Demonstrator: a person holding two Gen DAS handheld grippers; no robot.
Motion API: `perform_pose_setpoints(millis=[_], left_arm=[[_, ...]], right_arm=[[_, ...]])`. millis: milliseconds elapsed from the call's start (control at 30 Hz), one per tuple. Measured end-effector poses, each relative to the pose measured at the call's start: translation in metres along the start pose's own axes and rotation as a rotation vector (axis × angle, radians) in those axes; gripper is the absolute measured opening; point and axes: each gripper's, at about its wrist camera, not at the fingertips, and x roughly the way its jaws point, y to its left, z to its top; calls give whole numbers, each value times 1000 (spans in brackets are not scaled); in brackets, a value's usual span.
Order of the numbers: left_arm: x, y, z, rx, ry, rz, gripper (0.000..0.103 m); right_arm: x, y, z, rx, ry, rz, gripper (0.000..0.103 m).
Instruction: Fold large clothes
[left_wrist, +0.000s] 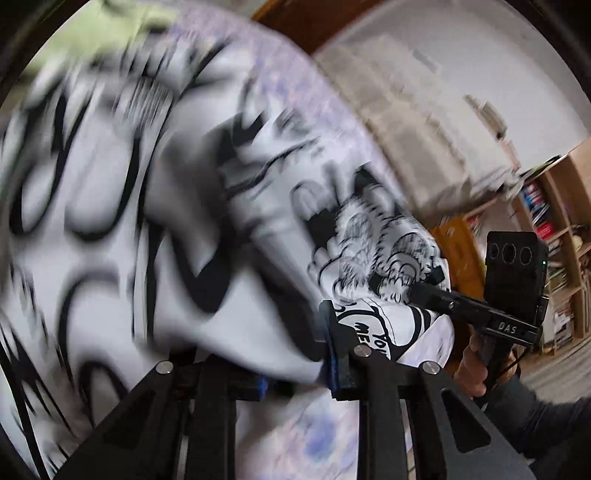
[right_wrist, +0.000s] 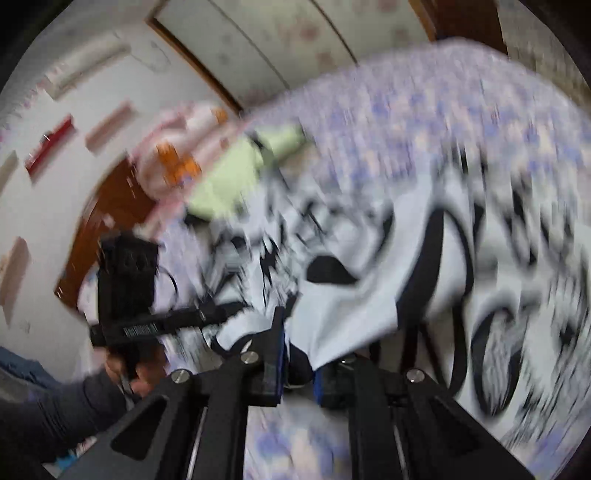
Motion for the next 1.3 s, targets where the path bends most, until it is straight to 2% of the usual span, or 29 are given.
perform_pose_setpoints(millis=[67,133,167,200,233,300,467,600,700,1033,1100,1167,1200,1233,1300], left_arm=[[6,8,-12,-19,23,-1,27],[2,13,-18,-45,16,-23,35],[-1,15,-17,-56,6,-35,39],[-6,17,-15,-69,-10,-49,50],[-10,19,-18,-77,-23,-57,59],[-20,24,-12,-108,-64,-91,64],[-23,37,7,-155,-74,-137,69],[-13,42,23,-159,-27,-146,69],[-6,42,36,-129,7,-150,70],[15,35,85,-52,67,-8,70],[19,37,92,-58,72,16,70],[19,40,94,-53,56,37,70],[19,37,97,-46,42,58,67],[20,34,99,-37,32,75,47],[19,27,103,-3,6,124,13]], right_arm=[[14,-13,-24,55,85,12,16],[14,-20,-30,92,108,21,24],[9,-24,-29,114,97,25,28],[5,-27,-27,128,80,26,43],[0,-31,-24,144,56,33,52],[-11,-43,-13,198,1,66,56],[-8,-73,7,308,20,117,57],[10,-105,21,425,60,201,58],[23,-116,27,463,66,253,58],[37,-147,52,507,0,337,58],[39,-145,57,492,-9,319,58],[37,-133,62,409,-14,263,57],[37,-127,65,370,-12,232,49],[35,-119,67,314,-15,200,35],[26,-105,70,220,-37,116,20]])
